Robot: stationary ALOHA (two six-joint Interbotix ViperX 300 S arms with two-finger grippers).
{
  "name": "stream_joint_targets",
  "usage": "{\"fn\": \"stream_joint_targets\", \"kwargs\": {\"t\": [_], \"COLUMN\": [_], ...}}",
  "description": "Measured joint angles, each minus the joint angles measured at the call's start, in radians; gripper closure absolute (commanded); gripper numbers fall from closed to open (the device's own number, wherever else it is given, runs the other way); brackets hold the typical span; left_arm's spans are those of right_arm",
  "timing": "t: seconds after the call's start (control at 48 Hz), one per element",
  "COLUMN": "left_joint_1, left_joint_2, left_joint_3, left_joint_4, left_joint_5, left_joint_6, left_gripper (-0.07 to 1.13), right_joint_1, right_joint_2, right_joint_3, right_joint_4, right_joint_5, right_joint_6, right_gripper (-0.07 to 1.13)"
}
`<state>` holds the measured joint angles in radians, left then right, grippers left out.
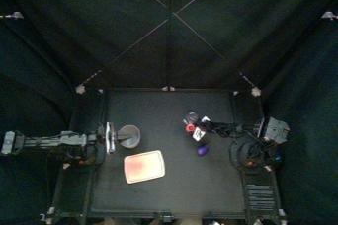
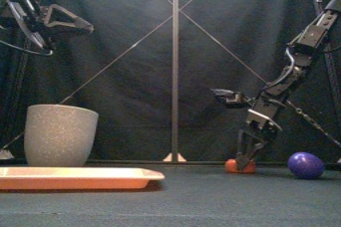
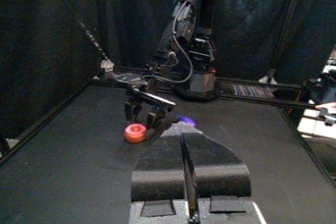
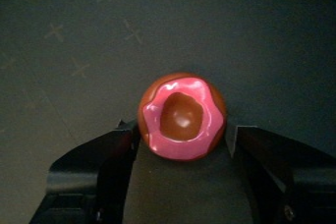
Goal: Pick the donut then place it in the grey bowl
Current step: Place donut in the grey bowl
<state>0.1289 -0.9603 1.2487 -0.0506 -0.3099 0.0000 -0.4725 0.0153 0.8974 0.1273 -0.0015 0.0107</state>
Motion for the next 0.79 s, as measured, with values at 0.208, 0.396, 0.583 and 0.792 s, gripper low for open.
{"fn": "stream_joint_targets", "kwargs": {"t": [0.208,0.396,0.583,0.792], "left_joint_1": [0.000,0.002,0.009,0.015], "left_joint_2": [0.000,0.002,0.000,0.000], "left_joint_3": [0.005,0.006,0.006,0.006], "left_joint_4": [-0.020,-0.025,-0.025,-0.025], "left_joint_5": [0.000,0.000,-0.009,-0.029], "left_joint_6": [-0.002,0.000,0.002,0.003], "left_gripper": [1.02,1.02,1.02,1.02], "right_joint_1": [0.002,0.017,0.098,0.218], "right_joint_2": [0.000,0.000,0.006,0.091], "right_joint_3": [-0.023,-0.097,-0.252,-0.468], "right_joint_4": [-0.002,-0.005,-0.025,-0.009], "right_joint_5": [-0.002,-0.006,-0.032,-0.046], "right_joint_6": [0.002,0.000,-0.002,0.003], "right_gripper": [0.36,0.36,0.36,0.35]}}
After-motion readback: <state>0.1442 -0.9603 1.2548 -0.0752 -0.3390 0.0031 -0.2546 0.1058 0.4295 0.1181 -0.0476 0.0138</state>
